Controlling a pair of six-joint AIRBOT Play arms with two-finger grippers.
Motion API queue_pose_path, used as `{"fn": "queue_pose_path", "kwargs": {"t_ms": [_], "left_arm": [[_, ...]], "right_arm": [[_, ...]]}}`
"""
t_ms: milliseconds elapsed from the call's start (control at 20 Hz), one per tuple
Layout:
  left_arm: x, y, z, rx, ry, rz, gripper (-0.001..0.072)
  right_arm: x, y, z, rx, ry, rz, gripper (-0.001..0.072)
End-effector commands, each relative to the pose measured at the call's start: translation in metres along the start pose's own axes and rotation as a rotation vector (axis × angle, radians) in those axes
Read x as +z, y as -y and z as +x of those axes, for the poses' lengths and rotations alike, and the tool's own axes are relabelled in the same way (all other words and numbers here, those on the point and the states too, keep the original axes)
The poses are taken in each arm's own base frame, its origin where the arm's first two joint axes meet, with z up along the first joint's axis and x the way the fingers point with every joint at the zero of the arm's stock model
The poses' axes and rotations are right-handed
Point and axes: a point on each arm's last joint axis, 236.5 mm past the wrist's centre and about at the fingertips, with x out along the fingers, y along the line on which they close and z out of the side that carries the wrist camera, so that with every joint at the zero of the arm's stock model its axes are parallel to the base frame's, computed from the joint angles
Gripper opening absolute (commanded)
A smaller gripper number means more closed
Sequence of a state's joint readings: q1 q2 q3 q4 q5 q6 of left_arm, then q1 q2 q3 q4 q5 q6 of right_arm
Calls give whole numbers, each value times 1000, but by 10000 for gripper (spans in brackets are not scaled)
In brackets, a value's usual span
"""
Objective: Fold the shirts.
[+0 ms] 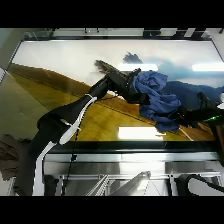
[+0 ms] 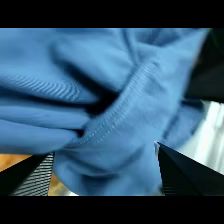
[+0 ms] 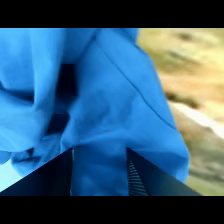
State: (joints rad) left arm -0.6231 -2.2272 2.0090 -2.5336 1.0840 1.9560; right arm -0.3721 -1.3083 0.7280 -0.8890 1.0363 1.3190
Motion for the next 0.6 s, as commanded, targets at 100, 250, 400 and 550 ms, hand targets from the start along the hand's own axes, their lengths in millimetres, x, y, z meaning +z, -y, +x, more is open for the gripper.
{"fn": "queue_pose_path", "kwargs": {"t_ms": [100, 250, 400, 550], "left_arm": [[4, -14, 13, 67, 38, 21, 700], [-8, -19, 20, 124, -11, 82, 32], [6, 7, 7, 66, 1, 78, 19], [34, 31, -43, 28, 81, 76, 20]], "right_arm": [[6, -29, 1, 109, 29, -21, 364], [6, -40, 0, 156, 29, -13, 137], [-4, -43, -2, 173, -10, -61, 26], [-3, -36, -1, 146, -7, -75, 25]]}}
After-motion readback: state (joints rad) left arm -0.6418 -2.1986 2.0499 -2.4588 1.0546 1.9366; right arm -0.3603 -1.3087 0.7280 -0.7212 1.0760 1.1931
